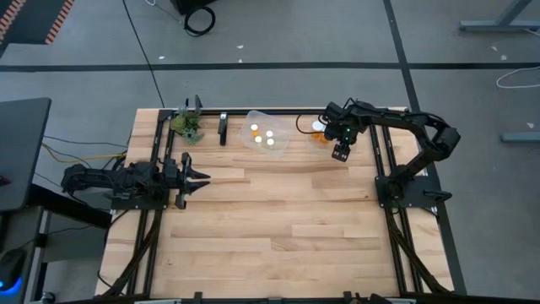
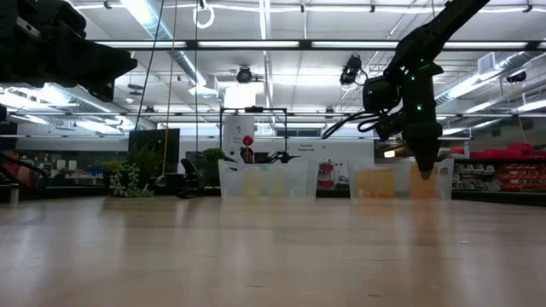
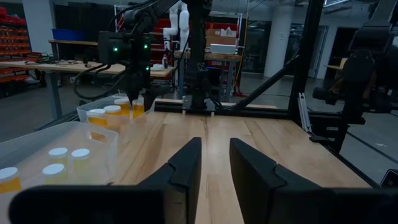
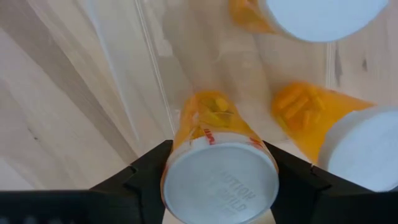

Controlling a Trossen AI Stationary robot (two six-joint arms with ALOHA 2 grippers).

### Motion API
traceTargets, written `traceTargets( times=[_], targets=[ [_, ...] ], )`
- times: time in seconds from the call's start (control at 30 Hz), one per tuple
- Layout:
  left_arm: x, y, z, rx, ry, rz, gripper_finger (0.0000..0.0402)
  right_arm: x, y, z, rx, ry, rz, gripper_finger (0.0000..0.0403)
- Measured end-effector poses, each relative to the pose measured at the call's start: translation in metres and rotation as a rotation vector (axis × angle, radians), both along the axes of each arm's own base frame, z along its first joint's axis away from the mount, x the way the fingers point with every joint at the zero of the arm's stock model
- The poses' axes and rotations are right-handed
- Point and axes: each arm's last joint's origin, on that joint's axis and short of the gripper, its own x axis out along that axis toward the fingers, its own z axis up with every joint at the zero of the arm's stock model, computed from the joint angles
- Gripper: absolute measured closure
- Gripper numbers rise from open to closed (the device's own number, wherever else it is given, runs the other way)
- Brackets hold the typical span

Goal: Pick and place medicine bottles into bin by pill shape (circle, oval)
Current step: Put the big orange pill bottle into the right transparent bin

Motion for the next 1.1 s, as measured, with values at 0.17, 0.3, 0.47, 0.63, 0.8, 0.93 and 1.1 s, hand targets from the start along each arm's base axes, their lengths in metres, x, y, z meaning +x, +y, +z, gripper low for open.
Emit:
traceTargets(
  times=[0.17, 0.3, 0.47, 0.63, 0.8, 0.93, 1.1],
  targets=[
    [0.0, 0.0, 0.0, 0.0, 0.0, 0.0, 0.0316, 0.0, 0.0, 0.0, 0.001, -0.001, 0.0, 0.0164],
    [0.0, 0.0, 0.0, 0.0, 0.0, 0.0, 0.0315, 0.0003, -0.0002, 0.0, -0.001, -0.005, 0.0, 0.0163],
    [0.0, 0.0, 0.0, 0.0, 0.0, 0.0, 0.0309, 0.0003, -0.0002, 0.0, -0.001, -0.005, 0.0, 0.0162],
    [0.0, 0.0, 0.0, 0.0, 0.0, 0.0, 0.0308, 0.0006, -0.0004, 0.0, -0.002, -0.008, 0.001, 0.0162],
    [0.0, 0.0, -0.0001, 0.0, 0.0, 0.0, 0.0308, 0.0008, -0.0003, 0.0, 0.004, -0.015, 0.004, 0.0156],
    [0.0, 0.0, -0.0001, 0.0, 0.0, 0.0, 0.0309, 0.0012, -0.0007, 0.0001, 0.002, -0.019, 0.004, 0.0137],
    [0.0, 0.0, 0.0, 0.0, 0.0, 0.0, 0.0316, 0.0014, -0.0008, 0.0003, 0.001, -0.02, 0.003, 0.0123]
  ],
)
